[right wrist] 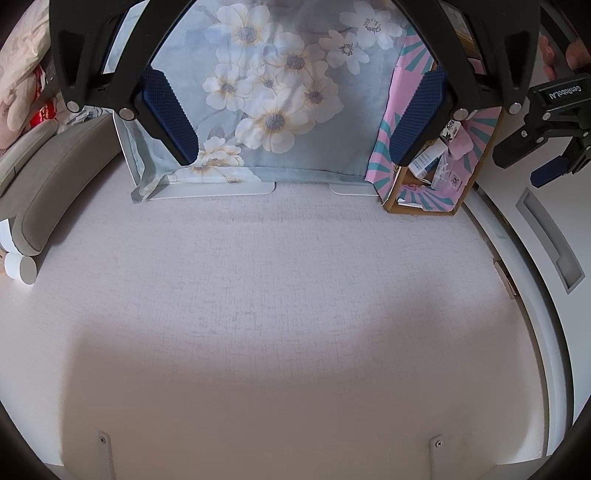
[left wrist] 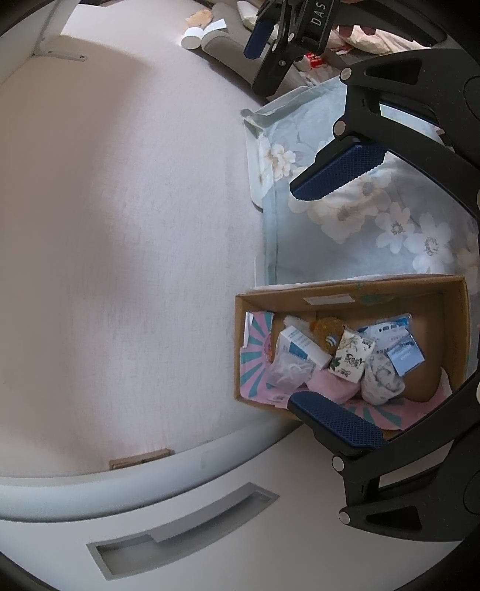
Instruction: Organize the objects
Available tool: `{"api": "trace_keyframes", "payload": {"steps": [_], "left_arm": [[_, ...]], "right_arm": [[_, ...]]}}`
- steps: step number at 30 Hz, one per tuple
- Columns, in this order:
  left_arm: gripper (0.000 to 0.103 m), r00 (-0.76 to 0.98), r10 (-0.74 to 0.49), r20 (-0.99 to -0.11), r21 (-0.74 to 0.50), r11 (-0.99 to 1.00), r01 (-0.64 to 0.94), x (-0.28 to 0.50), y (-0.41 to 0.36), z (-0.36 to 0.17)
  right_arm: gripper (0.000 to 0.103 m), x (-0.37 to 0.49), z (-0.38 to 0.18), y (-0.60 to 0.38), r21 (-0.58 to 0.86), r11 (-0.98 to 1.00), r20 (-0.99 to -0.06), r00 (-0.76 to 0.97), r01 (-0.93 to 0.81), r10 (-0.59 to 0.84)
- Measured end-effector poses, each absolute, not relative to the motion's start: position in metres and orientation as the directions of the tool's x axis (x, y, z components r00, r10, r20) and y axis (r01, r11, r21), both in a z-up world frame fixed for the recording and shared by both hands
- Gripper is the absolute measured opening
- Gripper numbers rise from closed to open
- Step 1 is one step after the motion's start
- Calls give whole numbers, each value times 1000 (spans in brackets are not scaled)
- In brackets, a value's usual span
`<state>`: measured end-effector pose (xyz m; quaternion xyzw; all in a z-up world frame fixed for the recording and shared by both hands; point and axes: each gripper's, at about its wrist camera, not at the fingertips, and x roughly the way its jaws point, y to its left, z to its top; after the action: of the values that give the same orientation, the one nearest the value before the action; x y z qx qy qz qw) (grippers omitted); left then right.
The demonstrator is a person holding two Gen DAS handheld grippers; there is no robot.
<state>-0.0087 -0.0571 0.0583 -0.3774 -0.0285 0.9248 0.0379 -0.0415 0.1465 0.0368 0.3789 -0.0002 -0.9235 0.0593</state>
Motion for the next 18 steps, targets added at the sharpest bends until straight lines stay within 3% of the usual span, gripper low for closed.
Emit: {"api": "trace_keyframes", "payload": {"steps": [18], "left_arm": [[103,-763,2,-647,-9,-1000,5,-2,-47,61]], "right_arm": [[103,-42,34,146,47,-993,-699,-706,111,-112]]}}
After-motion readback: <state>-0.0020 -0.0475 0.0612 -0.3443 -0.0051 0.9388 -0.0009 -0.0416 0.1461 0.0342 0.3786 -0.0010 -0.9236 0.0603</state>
